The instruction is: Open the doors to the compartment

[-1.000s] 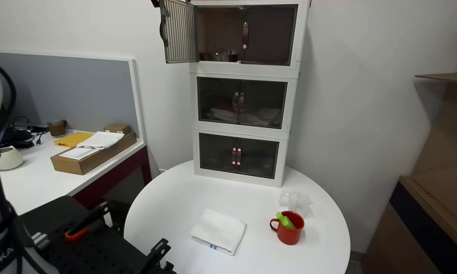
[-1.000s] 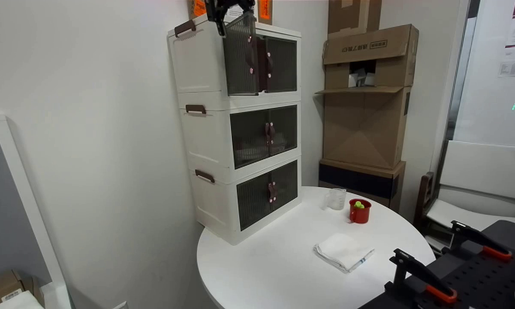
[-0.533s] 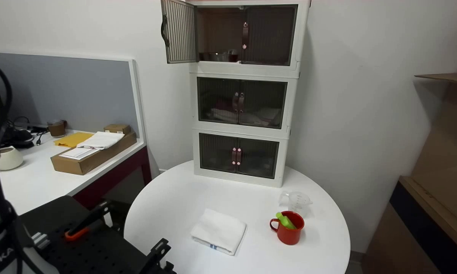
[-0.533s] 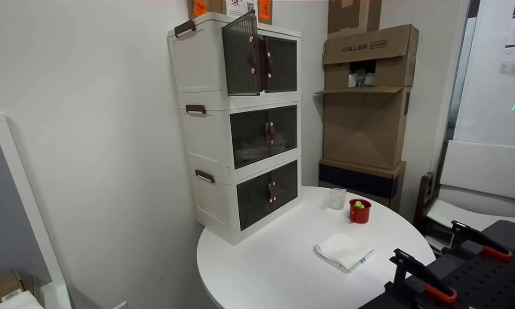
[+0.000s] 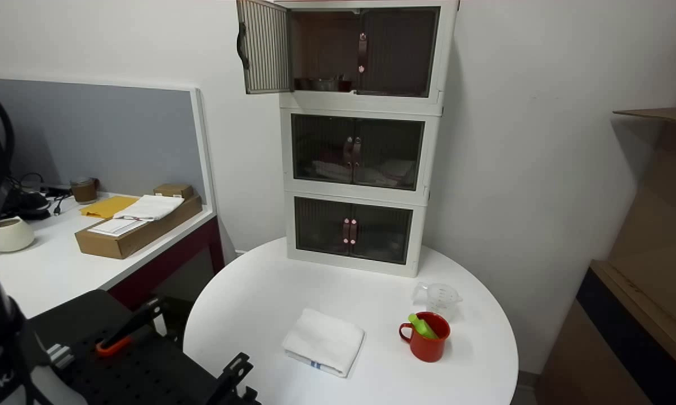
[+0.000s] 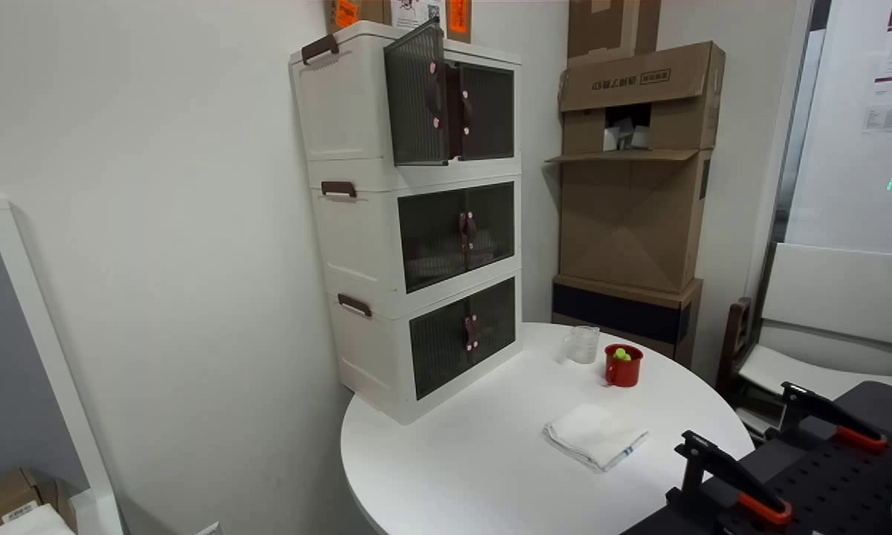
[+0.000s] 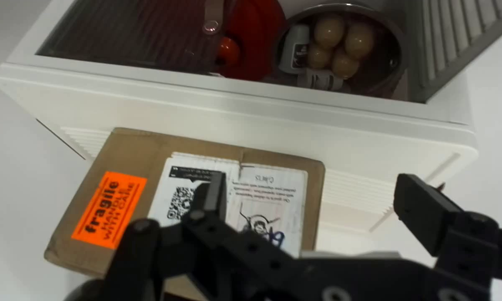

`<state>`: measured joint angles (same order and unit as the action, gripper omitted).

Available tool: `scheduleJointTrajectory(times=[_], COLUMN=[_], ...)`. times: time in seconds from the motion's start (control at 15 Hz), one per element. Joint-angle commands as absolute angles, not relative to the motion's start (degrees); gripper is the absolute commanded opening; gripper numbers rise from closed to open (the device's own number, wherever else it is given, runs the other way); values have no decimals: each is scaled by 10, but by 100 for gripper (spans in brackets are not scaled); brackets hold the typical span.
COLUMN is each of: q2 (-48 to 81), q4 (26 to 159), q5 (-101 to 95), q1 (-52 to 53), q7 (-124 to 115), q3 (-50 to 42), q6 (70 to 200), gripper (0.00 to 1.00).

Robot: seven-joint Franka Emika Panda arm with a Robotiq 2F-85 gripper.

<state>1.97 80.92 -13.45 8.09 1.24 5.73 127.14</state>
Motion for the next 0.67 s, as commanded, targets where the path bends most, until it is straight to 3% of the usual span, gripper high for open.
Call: scheduleJointTrajectory(times=[0.0,0.2,0.6], q2=[5,6,-3], q4=[892,932,959], q5=[-26,53,141], q1=[46,29,6], q7=[147,291,508], q3=[35,43,21], q6=[1354,1383,1301], gripper=[100,100,100])
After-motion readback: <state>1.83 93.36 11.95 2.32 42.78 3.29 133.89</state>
